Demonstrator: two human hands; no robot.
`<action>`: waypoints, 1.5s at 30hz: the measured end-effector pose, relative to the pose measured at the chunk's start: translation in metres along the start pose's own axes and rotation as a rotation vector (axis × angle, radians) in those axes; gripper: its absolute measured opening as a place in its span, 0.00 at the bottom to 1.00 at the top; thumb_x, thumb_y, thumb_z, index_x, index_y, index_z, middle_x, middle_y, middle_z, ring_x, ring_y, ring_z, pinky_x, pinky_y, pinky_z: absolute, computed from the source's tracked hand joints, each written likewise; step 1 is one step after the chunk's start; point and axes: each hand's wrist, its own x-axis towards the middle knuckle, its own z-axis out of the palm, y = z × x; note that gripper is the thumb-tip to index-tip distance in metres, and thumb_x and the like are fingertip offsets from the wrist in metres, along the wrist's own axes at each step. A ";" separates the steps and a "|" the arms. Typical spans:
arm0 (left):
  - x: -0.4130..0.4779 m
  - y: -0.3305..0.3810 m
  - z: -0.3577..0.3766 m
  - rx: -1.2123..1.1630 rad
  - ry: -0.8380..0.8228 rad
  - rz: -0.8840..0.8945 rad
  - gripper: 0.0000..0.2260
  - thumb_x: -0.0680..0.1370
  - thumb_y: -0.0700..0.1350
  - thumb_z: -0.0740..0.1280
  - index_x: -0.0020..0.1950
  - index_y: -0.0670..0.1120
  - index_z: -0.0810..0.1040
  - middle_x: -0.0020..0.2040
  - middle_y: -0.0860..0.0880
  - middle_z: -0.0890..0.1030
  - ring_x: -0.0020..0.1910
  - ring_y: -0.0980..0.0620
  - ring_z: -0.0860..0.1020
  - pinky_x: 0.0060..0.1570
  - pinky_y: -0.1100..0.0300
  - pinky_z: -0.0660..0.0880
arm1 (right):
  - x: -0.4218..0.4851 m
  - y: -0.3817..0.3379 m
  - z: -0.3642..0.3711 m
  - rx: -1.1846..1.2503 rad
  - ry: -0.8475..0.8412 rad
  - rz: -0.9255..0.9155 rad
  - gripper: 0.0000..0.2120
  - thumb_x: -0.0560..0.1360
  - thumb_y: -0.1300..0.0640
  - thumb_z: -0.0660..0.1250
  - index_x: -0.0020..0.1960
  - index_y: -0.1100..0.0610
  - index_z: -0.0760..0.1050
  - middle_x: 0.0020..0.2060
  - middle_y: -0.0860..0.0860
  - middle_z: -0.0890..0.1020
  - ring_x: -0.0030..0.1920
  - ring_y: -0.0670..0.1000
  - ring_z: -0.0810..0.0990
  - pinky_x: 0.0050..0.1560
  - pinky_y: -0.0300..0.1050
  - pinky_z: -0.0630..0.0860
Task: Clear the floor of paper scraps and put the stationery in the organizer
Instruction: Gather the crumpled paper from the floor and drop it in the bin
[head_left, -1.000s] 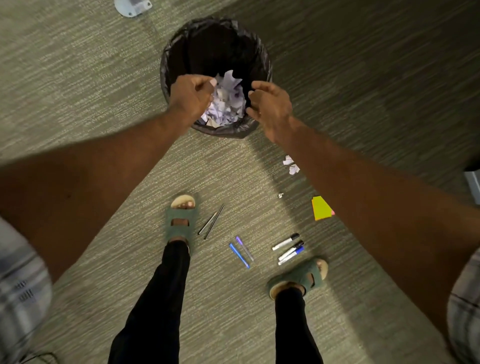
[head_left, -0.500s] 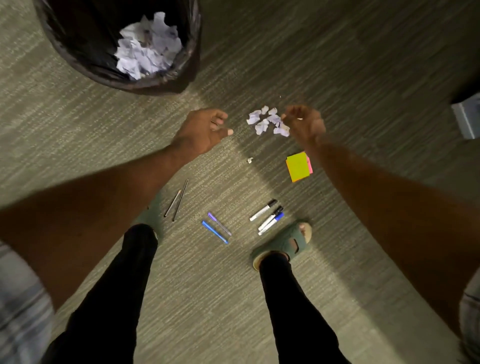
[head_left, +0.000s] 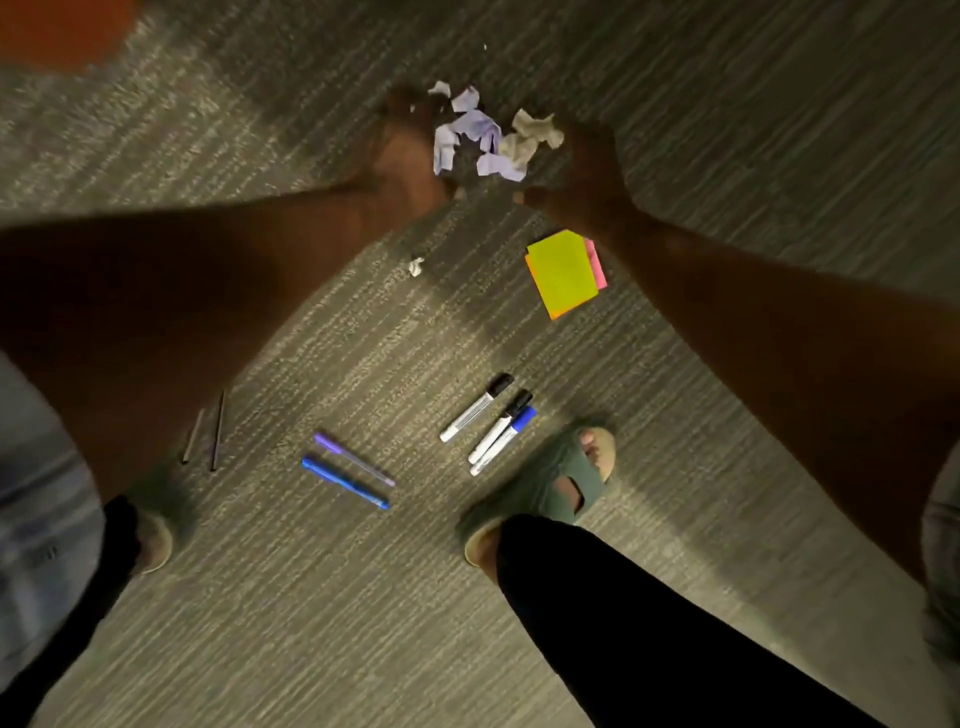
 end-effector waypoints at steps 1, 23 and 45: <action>0.013 0.000 0.006 0.076 -0.020 0.007 0.43 0.74 0.54 0.74 0.81 0.43 0.55 0.80 0.39 0.58 0.80 0.37 0.56 0.79 0.46 0.55 | 0.014 0.005 0.006 -0.037 -0.002 -0.001 0.46 0.69 0.43 0.76 0.77 0.60 0.59 0.75 0.61 0.63 0.78 0.57 0.57 0.73 0.42 0.55; 0.036 -0.062 0.025 0.503 0.086 0.336 0.17 0.81 0.46 0.66 0.69 0.47 0.74 0.69 0.39 0.71 0.62 0.34 0.75 0.56 0.43 0.77 | 0.018 -0.028 0.112 -0.327 0.275 -0.185 0.25 0.83 0.59 0.45 0.79 0.46 0.55 0.77 0.52 0.61 0.76 0.57 0.60 0.76 0.49 0.59; -0.045 -0.060 0.074 0.105 -0.103 0.346 0.12 0.82 0.42 0.64 0.65 0.46 0.80 0.63 0.42 0.79 0.55 0.48 0.81 0.52 0.60 0.78 | 0.004 -0.030 0.063 0.087 0.250 -0.353 0.15 0.77 0.69 0.59 0.60 0.65 0.79 0.60 0.60 0.80 0.64 0.57 0.77 0.68 0.43 0.70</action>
